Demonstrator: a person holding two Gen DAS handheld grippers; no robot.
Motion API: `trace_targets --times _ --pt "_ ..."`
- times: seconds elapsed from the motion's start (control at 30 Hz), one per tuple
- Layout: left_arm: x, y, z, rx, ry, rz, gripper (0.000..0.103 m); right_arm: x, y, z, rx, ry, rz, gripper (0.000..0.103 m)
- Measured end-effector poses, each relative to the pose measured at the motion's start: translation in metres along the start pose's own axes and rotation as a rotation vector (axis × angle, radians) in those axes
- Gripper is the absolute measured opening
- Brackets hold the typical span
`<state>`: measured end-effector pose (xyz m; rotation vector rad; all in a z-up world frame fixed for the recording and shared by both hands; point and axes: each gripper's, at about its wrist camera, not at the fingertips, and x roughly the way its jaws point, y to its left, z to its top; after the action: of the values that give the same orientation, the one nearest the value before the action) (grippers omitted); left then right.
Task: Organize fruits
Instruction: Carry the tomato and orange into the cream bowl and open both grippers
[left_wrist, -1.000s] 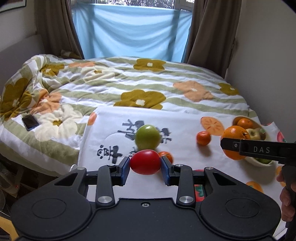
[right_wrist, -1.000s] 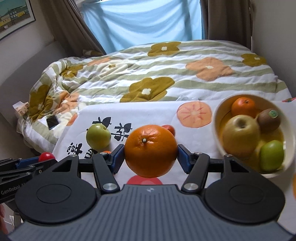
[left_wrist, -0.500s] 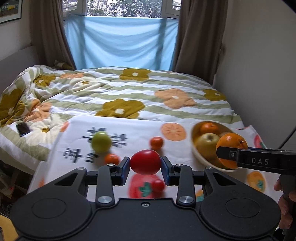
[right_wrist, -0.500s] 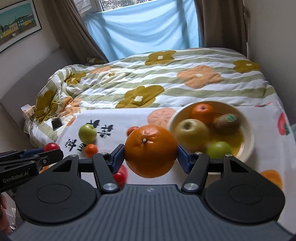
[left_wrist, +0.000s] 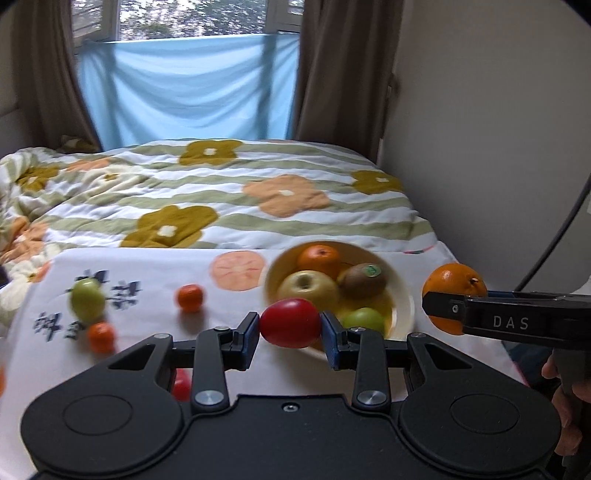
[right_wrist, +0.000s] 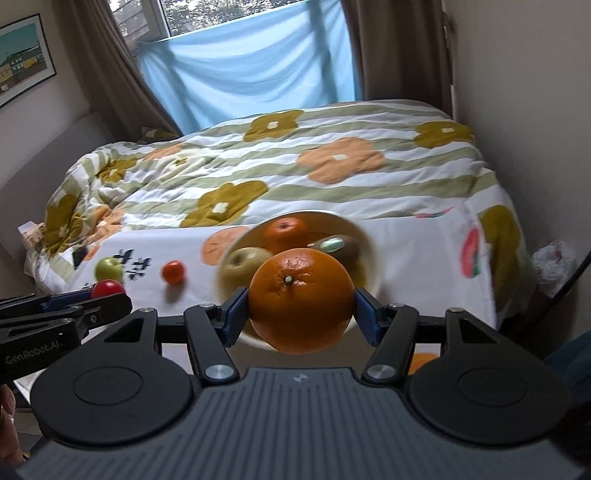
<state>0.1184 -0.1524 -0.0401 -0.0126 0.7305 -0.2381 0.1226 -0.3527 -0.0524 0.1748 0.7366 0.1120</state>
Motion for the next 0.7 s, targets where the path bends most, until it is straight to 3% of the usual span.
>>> trace_targets --times 0.33,0.7 --pt "0.069 -0.039 0.025 0.111 0.031 -0.063 0.039 0.026 -0.042 0.010 0.068 0.008 -0.046 0.076" --pt "0.127 -0.064 0.030 0.274 0.067 -0.071 0.040 0.049 -0.076 0.012 0.152 0.028 -0.116 0.076"
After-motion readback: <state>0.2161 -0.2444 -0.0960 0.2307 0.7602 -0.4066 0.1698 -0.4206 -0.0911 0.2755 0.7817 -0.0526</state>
